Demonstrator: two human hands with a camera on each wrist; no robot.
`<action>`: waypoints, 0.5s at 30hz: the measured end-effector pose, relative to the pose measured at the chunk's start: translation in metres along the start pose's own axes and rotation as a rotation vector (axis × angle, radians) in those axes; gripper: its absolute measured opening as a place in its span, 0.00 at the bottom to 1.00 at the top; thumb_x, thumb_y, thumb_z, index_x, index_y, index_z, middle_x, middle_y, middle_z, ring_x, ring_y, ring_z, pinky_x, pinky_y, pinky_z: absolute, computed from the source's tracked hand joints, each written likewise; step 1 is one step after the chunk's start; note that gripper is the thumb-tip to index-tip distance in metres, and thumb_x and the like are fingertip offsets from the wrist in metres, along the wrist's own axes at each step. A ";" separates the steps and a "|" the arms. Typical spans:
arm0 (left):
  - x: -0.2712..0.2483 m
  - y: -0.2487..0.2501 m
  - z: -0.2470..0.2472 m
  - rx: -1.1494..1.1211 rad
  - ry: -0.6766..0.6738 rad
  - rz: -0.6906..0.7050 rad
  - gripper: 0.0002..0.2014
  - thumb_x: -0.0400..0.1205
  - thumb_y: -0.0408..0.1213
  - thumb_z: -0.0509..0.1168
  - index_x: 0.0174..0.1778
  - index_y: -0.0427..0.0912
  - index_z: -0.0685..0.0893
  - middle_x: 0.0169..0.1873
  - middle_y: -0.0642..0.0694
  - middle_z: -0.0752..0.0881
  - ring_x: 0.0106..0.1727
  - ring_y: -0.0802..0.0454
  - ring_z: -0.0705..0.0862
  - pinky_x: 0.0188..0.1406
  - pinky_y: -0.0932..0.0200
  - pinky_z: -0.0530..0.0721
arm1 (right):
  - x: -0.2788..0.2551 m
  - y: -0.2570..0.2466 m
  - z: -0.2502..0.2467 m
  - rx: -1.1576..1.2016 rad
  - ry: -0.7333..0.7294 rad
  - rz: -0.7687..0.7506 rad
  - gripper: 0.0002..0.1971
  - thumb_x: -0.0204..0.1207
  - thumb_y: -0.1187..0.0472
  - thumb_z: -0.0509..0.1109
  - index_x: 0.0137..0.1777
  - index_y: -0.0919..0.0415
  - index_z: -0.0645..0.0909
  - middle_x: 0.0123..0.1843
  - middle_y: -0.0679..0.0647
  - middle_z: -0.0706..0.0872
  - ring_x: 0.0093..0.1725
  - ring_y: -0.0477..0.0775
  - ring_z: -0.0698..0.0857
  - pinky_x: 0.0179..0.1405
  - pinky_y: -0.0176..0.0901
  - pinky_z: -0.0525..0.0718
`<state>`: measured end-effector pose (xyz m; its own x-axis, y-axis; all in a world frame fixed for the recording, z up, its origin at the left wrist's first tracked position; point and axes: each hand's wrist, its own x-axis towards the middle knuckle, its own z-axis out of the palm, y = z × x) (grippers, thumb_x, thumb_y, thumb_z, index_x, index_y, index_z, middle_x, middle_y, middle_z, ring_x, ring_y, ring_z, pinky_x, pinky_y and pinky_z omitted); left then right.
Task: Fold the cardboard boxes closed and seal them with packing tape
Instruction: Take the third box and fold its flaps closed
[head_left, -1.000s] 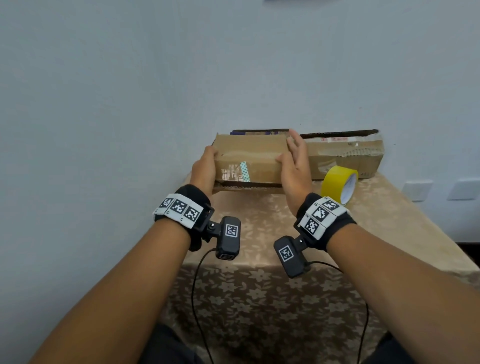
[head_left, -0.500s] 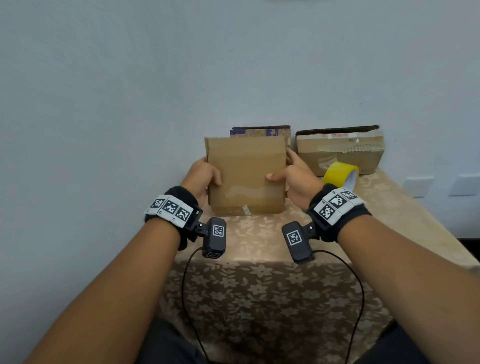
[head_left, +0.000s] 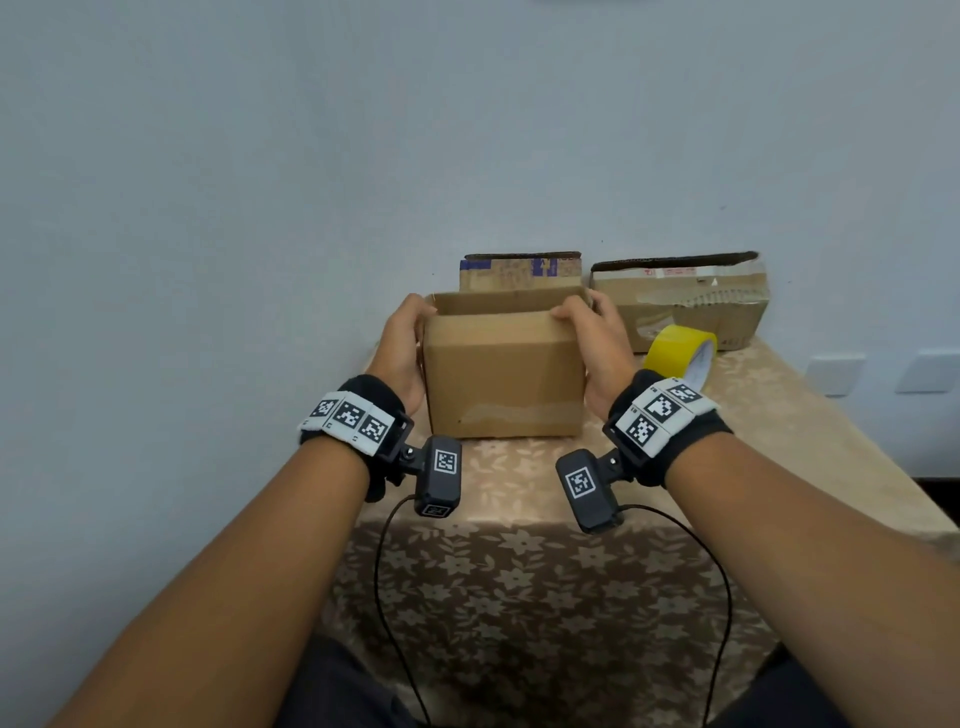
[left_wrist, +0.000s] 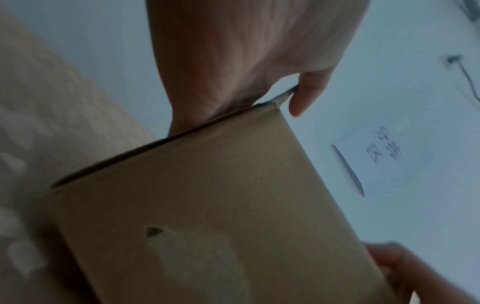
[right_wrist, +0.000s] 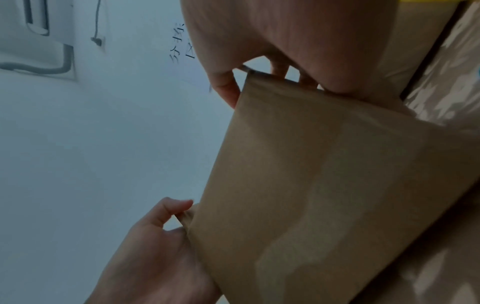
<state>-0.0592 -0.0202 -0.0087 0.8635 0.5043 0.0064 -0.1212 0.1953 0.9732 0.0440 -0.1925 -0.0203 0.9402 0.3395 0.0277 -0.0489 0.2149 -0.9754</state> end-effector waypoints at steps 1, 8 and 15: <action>0.000 -0.001 0.002 0.010 0.025 0.006 0.23 0.72 0.47 0.65 0.61 0.40 0.86 0.55 0.39 0.86 0.56 0.41 0.83 0.50 0.49 0.83 | 0.000 -0.002 0.000 -0.011 0.002 0.003 0.33 0.63 0.51 0.74 0.72 0.47 0.76 0.65 0.54 0.84 0.65 0.60 0.84 0.63 0.59 0.83; -0.001 -0.004 0.013 0.095 0.083 0.113 0.14 0.85 0.34 0.59 0.66 0.42 0.82 0.52 0.44 0.88 0.53 0.46 0.85 0.49 0.52 0.83 | 0.003 0.000 -0.004 -0.030 0.069 -0.108 0.14 0.88 0.56 0.66 0.72 0.49 0.77 0.57 0.43 0.85 0.56 0.46 0.83 0.56 0.44 0.83; -0.005 -0.001 0.013 -0.029 -0.102 0.003 0.40 0.86 0.71 0.42 0.70 0.44 0.86 0.60 0.39 0.91 0.59 0.44 0.91 0.49 0.52 0.91 | 0.000 0.004 -0.002 0.018 0.018 -0.101 0.26 0.83 0.58 0.67 0.81 0.43 0.76 0.75 0.49 0.81 0.71 0.54 0.82 0.71 0.50 0.80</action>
<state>-0.0571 -0.0342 -0.0070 0.9082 0.4171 0.0345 -0.1371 0.2188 0.9661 0.0442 -0.1935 -0.0245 0.9465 0.2989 0.1215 0.0403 0.2639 -0.9637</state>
